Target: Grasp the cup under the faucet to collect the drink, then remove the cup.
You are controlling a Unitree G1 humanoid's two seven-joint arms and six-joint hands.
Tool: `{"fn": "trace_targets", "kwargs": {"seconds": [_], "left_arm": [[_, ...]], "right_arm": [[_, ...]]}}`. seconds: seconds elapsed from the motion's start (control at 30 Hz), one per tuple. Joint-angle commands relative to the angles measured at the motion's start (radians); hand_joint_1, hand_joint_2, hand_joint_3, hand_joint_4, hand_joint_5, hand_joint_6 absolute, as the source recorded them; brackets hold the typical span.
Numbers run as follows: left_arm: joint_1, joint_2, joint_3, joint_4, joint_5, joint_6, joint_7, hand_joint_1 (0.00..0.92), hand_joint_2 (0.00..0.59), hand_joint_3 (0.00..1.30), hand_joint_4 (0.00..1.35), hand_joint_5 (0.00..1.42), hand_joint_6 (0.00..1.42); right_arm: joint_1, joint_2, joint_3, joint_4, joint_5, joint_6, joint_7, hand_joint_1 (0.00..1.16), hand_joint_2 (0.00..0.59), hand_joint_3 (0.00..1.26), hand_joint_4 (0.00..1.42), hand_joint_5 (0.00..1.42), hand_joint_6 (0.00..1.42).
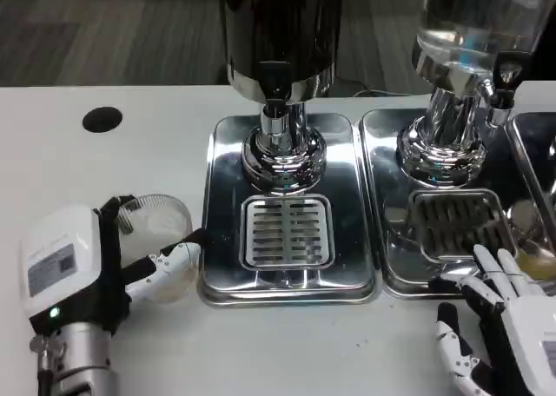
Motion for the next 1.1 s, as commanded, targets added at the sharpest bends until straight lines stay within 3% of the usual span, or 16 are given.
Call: {"fn": "trace_targets", "kwargs": {"seconds": [0.03, 0.93, 1.1], "left_arm": [[0.024, 0.002, 0.0, -0.023, 0.025, -0.002, 0.025, 0.596, 0.05, 0.72, 0.68, 0.91, 1.26], [0.031, -0.021, 0.003, -0.085, 0.053, -0.028, 0.074, 0.632, 0.066, 0.7, 0.67, 0.87, 1.23], [-0.003, -0.026, -0.013, -0.084, 0.065, -0.024, 0.051, 0.585, 0.059, 0.69, 0.65, 0.87, 1.22]], "right_arm": [[0.01, -0.008, -0.013, -0.008, 0.009, -0.011, -0.001, 0.08, 0.511, 0.42, 0.08, 0.05, 0.18], [0.028, -0.005, -0.022, -0.016, 0.005, -0.02, -0.007, 0.08, 0.522, 0.42, 0.08, 0.06, 0.19], [0.027, -0.005, -0.025, -0.018, 0.006, -0.02, -0.005, 0.08, 0.522, 0.42, 0.08, 0.06, 0.19]]}}
